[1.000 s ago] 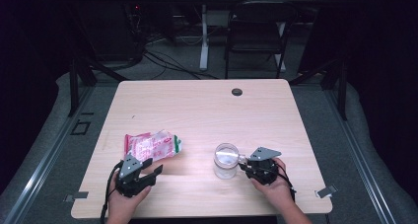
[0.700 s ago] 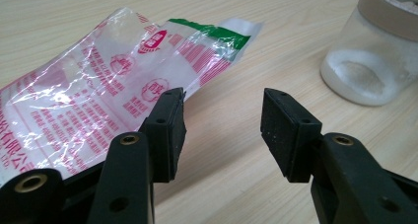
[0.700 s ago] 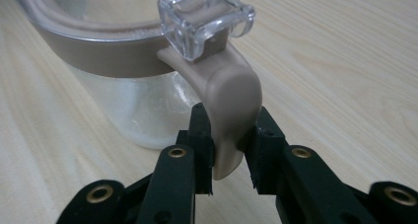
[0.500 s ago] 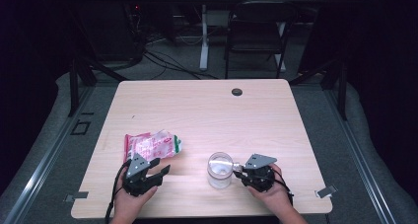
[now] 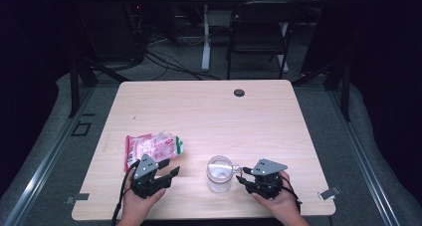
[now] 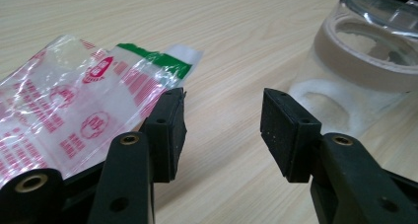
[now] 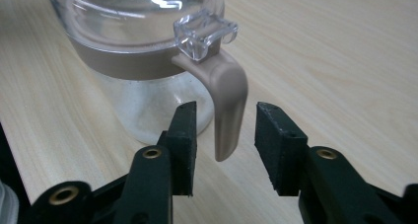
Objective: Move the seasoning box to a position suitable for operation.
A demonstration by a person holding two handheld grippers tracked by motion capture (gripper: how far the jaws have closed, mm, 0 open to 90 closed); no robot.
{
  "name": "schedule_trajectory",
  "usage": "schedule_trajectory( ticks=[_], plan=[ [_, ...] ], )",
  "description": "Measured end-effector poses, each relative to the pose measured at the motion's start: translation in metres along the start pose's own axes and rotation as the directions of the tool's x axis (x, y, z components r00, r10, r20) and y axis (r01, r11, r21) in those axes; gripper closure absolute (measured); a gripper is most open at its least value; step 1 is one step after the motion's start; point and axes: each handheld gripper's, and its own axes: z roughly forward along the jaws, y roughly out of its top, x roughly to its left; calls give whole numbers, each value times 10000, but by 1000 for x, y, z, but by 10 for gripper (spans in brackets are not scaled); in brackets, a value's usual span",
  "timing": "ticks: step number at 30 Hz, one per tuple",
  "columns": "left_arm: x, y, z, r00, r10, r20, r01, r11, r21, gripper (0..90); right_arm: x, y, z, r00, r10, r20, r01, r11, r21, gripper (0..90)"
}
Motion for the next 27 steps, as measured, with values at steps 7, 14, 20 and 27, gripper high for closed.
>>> schedule_trajectory(
  ticks=[7, 14, 20, 27],
  plan=[
    [-8, 7, 6, 9990, 239, 366, -236, 9997, -74, 547, 7, 3, -21, 9987, 101, 503, -81, 9991, -411, 576],
    [-17, 31, 8, 9967, 116, 797, -93, 9995, -302, 581, 10, 22, -35, 9919, 472, 1181, -413, 9978, -514, 558],
    [-23, 49, 18, 9970, -163, 761, 182, 9995, -249, 563, 10, 44, -45, 9809, 1073, 1619, -954, 9922, -799, 477],
    [-28, 68, 30, 9947, -664, 790, 661, 9978, 70, 634, 3, 65, -48, 9706, 1825, 1566, -1727, 9821, -746, 627]
  ],
)
